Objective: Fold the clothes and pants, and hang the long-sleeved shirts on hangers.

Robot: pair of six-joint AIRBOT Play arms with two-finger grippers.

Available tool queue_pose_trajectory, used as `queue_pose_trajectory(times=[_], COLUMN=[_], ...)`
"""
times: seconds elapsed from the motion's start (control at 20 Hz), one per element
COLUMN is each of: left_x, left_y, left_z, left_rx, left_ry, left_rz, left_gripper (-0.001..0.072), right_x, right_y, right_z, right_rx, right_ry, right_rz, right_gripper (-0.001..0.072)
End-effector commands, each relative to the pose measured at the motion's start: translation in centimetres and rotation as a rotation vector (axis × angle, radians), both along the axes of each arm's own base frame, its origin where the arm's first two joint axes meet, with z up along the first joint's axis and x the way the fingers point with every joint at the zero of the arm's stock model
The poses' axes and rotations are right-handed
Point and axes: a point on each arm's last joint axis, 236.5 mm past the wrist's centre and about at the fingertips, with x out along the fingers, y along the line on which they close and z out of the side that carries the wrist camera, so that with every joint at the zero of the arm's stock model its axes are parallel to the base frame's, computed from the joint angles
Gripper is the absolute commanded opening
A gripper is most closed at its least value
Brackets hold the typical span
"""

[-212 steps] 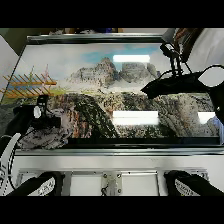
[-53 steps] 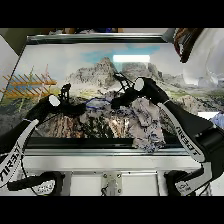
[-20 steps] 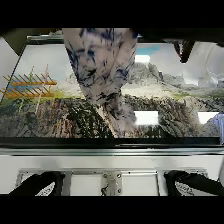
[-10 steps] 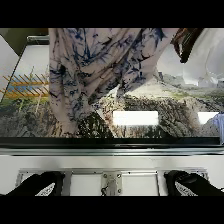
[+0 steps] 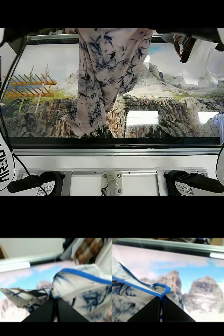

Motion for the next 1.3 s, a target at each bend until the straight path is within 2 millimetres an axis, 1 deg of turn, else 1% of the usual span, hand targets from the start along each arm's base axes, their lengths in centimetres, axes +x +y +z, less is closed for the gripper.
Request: queue_pose_trajectory(times=[0.0, 0.05, 0.1, 0.15, 0.2, 0.25, 0.3, 0.35, 0.4, 0.45, 0.5, 0.55, 0.65, 0.7, 0.75, 0.8, 0.85, 0.9, 0.95, 1.0, 1.05, 1.15, 1.2, 1.25], left_x=[-1.5, -2.8, -4.6, -6.8, -9.9, -12.9, -16.2, -19.0, -21.3, -22.6, -23.2, -23.1, -21.7, -21.0, -20.4, -19.9, -19.6, -19.5, -19.5, -19.8, -20.2, -21.2, -21.7, -22.0], left_y=[1.6, 1.9, 1.8, 1.9, 1.7, 1.3, 0.9, 0.4, -0.1, -0.7, -1.1, -1.4, -1.2, -0.8, -0.2, 0.5, 1.0, 1.2, 1.0, 0.5, -0.2, -2.4, -3.2, -3.8], left_z=[-10.9, -14.4, -17.7, -21.4, -25.4, -28.9, -32.0, -34.3, -36.0, -36.6, -36.3, -35.2, -32.2, -30.8, -29.7, -28.9, -28.6, -28.7, -29.1, -29.7, -30.5, -32.6, -33.5, -34.3], left_rx=[0.081, 0.106, 0.115, 0.128, 0.15, 0.176, 0.208, 0.235, 0.259, 0.264, 0.259, 0.252, 0.197, 0.163, 0.132, 0.109, 0.097, 0.09, 0.082, 0.081, 0.09, 0.137, 0.151, 0.151], left_ry=[0.296, 0.351, 0.408, 0.476, 0.562, 0.637, 0.705, 0.751, 0.776, 0.784, 0.77, 0.737, 0.677, 0.657, 0.64, 0.627, 0.623, 0.632, 0.651, 0.679, 0.706, 0.75, 0.774, 0.802], left_rz=[0.019, 0.031, 0.031, 0.028, 0.008, -0.018, -0.052, -0.085, -0.117, -0.133, -0.14, -0.148, -0.11, -0.08, -0.048, -0.019, 0.0, 0.011, 0.018, 0.017, 0.001, -0.058, -0.073, -0.073], left_gripper=[0.0016, 0.0016, 0.0016, 0.0017, 0.0017, 0.0018, 0.0018, 0.0024, 0.0335, 0.0707, 0.067, 0.067, 0.067, 0.067, 0.067, 0.0669, 0.0669, 0.0669, 0.0669, 0.0669, 0.0669, 0.0668, 0.0668, 0.0668], right_x=[-0.7, -1.9, -3.4, -5.5, -7.8, -10.6, -13.2, -15.4, -17.1, -18.0, -18.1, -17.9, -17.5, -17.5, -17.8, -18.0, -18.2, -18.2, -18.3, -18.4, -18.7, -19.1, -19.1, -18.7], right_y=[-3.1, -3.2, -3.3, -3.5, -3.5, -3.4, -3.0, -2.5, -2.0, -1.6, -1.4, -1.4, -1.3, -1.3, -1.7, -2.4, -3.3, -4.1, -4.8, -5.5, -6.3, -8.0, -8.6, -8.7], right_z=[-7.5, -10.5, -13.7, -17.6, -21.2, -24.8, -27.9, -30.1, -31.6, -32.5, -32.5, -31.9, -30.1, -29.3, -28.3, -27.8, -27.4, -27.6, -28.2, -29.3, -30.7, -33.9, -35.0, -35.8], right_rx=[-0.193, -0.227, -0.247, -0.264, -0.28, -0.293, -0.297, -0.287, -0.262, -0.237, -0.232, -0.228, -0.212, -0.202, -0.198, -0.21, -0.233, -0.25, -0.266, -0.291, -0.332, -0.445, -0.501, -0.535], right_ry=[0.184, 0.251, 0.324, 0.414, 0.499, 0.586, 0.663, 0.728, 0.782, 0.817, 0.822, 0.808, 0.76, 0.736, 0.716, 0.703, 0.693, 0.697, 0.712, 0.733, 0.76, 0.819, 0.839, 0.845], right_rz=[-0.06, -0.045, -0.034, -0.026, -0.016, 0.004, 0.032, 0.058, 0.076, 0.088, 0.091, 0.091, 0.088, 0.087, 0.075, 0.054, 0.032, -0.001, -0.031, -0.048, -0.059, -0.065, -0.045, -0.024], right_gripper=[0.001, 0.001, 0.001, 0.001, 0.0011, 0.0012, 0.0014, 0.0017, 0.0034, 0.0205, 0.0467, 0.0623, 0.0623, 0.0617, 0.0517, 0.0379, 0.0326, 0.0326, 0.0326, 0.0325, 0.0326, 0.0326, 0.0326, 0.0325])
